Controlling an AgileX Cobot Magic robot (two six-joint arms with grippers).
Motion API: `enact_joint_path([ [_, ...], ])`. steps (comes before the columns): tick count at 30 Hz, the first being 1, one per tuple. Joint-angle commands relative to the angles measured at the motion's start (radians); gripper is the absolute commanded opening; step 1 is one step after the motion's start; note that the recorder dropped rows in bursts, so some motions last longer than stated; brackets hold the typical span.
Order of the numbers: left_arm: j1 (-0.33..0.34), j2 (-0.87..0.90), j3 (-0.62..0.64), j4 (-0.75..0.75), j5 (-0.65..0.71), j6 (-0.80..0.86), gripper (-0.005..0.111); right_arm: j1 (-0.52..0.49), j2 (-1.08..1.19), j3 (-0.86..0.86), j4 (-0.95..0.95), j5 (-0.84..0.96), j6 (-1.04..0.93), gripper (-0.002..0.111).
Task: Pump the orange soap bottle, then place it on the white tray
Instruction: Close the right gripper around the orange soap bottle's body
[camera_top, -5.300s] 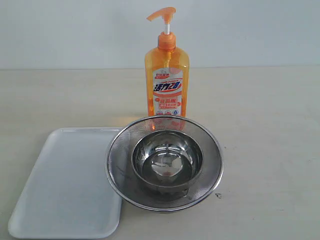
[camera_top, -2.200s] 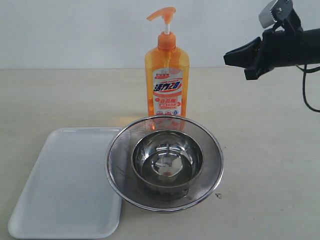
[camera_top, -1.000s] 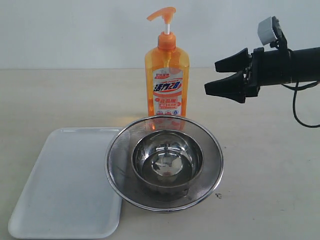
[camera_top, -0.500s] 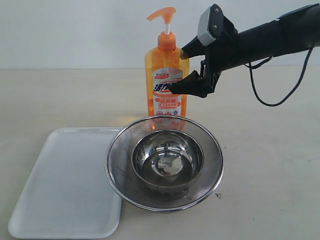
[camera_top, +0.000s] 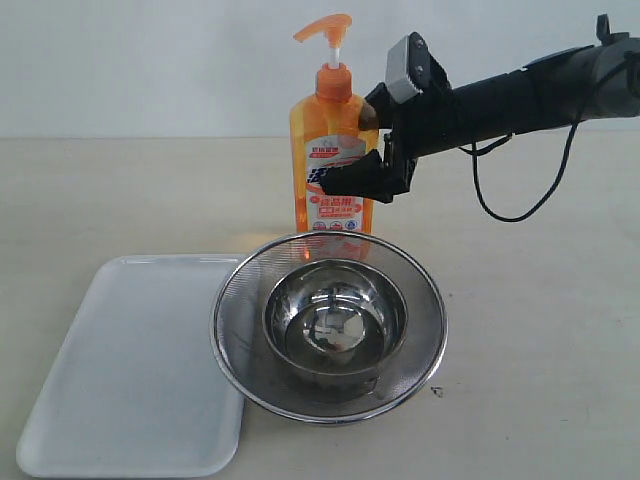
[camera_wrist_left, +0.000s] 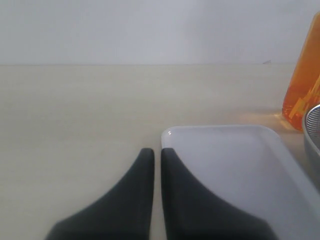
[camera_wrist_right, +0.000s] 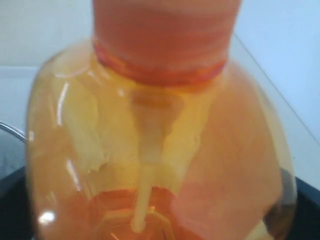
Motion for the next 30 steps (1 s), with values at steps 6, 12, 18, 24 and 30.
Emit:
enact_joint_path([
  [6, 0.002, -0.002, 0.004, -0.007, -0.002, -0.004, 0.005, 0.002, -0.002, -0.007, 0.021, 0.072, -0.010, 0.092],
  [12, 0.002, -0.002, 0.004, -0.007, -0.002, -0.004, 0.005, 0.002, -0.002, -0.007, 0.021, 0.020, 0.009, 0.001],
  [18, 0.002, -0.002, 0.004, -0.007, -0.002, -0.004, 0.005, 0.002, -0.002, -0.007, 0.021, -0.032, 0.054, 0.004],
  [24, 0.002, -0.002, 0.004, -0.007, -0.002, -0.004, 0.005, 0.002, -0.002, -0.007, 0.021, -0.034, 0.054, 0.004],
  [30, 0.002, -0.002, 0.004, -0.007, -0.002, -0.004, 0.005, 0.002, -0.002, -0.007, 0.021, -0.044, 0.054, 0.004],
])
